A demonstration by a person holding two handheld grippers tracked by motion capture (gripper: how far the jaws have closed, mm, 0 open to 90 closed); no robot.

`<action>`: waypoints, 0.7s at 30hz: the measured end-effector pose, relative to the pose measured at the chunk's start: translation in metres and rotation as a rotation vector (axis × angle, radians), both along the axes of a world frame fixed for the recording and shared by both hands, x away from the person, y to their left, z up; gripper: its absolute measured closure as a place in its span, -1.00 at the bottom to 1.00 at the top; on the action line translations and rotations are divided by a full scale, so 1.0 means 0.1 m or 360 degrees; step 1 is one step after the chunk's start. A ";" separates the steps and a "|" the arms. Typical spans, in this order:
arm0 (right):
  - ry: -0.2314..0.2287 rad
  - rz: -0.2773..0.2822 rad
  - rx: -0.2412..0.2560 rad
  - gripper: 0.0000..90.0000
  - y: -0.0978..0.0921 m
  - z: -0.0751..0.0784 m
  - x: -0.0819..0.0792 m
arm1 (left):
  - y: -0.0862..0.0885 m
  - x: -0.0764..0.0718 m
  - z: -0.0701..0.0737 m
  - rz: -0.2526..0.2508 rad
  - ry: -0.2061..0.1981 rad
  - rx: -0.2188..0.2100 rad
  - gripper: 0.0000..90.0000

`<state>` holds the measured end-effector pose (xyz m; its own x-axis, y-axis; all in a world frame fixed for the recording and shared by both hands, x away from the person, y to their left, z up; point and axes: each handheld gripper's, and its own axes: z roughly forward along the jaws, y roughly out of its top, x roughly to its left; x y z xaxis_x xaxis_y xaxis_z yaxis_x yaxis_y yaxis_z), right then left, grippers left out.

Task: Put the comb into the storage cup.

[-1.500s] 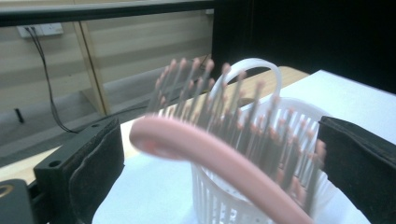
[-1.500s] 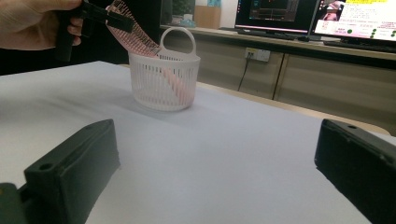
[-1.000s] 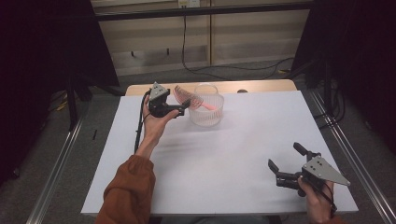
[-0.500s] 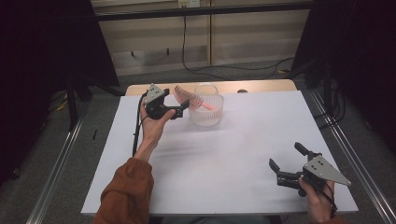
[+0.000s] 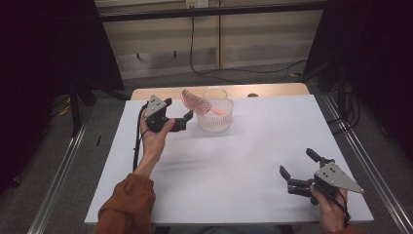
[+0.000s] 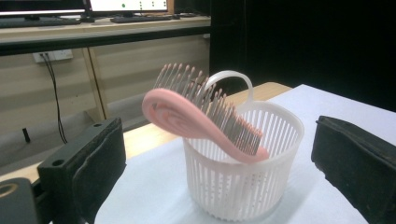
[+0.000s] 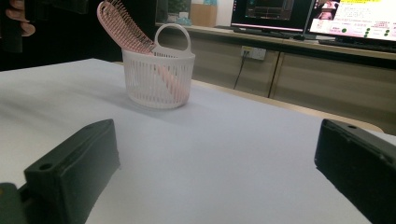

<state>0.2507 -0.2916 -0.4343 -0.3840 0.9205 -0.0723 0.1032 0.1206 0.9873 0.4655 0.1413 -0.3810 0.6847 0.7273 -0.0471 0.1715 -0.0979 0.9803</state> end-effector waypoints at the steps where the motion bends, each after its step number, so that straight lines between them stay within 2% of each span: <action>1: 0.0006 -0.0003 0.0005 -1.00 0.00 0.00 0.00 | 0.00 -0.01 -0.01 0.0006 0.0002 -0.0004 -0.93; 2: 0.0002 -0.0003 0.0007 -1.00 0.00 0.00 0.00 | 0.01 -0.01 -0.01 0.0024 0.0008 0.0027 -0.93; 5: -0.0001 0.0003 -0.0006 -1.00 0.01 0.01 0.00 | 0.04 -0.03 -0.03 0.0042 0.0040 -0.0012 -0.93; 7: -0.0008 -0.0005 -0.0005 -1.00 0.01 0.01 -0.01 | 0.05 -0.05 -0.02 0.0069 0.0031 -0.0007 -0.93; 8: -0.0012 -0.0003 -0.0005 -1.00 0.01 0.02 -0.01 | 0.06 -0.06 -0.02 0.0051 0.0042 -0.0009 -0.93; 11: -0.0010 -0.0004 -0.0007 -1.00 0.01 0.02 -0.01 | 0.07 -0.09 -0.02 0.0051 0.0032 0.0000 -0.93; 12: -0.0007 -0.0007 -0.0009 -1.00 0.01 0.02 -0.01 | 0.08 -0.12 -0.03 0.0046 0.0029 -0.0024 -0.93; 14: -0.0012 -0.0006 -0.0009 -1.00 0.01 0.02 -0.02 | 0.09 -0.15 -0.02 0.0054 -0.0001 -0.0011 -0.93; 16: -0.0015 -0.0011 -0.0010 -1.00 0.01 0.02 -0.02 | 0.11 -0.17 -0.02 0.0043 -0.0023 -0.0033 -0.94; 17: -0.0015 -0.0011 -0.0009 -1.00 0.01 0.02 -0.02 | 0.13 -0.18 -0.02 0.0046 -0.0041 -0.0065 -0.94; 18: -0.0014 -0.0013 -0.0009 -1.00 0.01 0.02 -0.02 | 0.14 -0.20 -0.03 0.0076 -0.0048 -0.0062 -0.96; 20: -0.0011 -0.0013 -0.0011 -1.00 0.01 0.02 -0.02 | 0.16 -0.21 -0.04 0.0080 -0.0042 -0.0076 -0.97; 21: -0.0008 -0.0008 -0.0012 -1.00 0.01 0.02 -0.02 | 0.18 -0.23 -0.05 0.0076 -0.0043 -0.0061 -0.97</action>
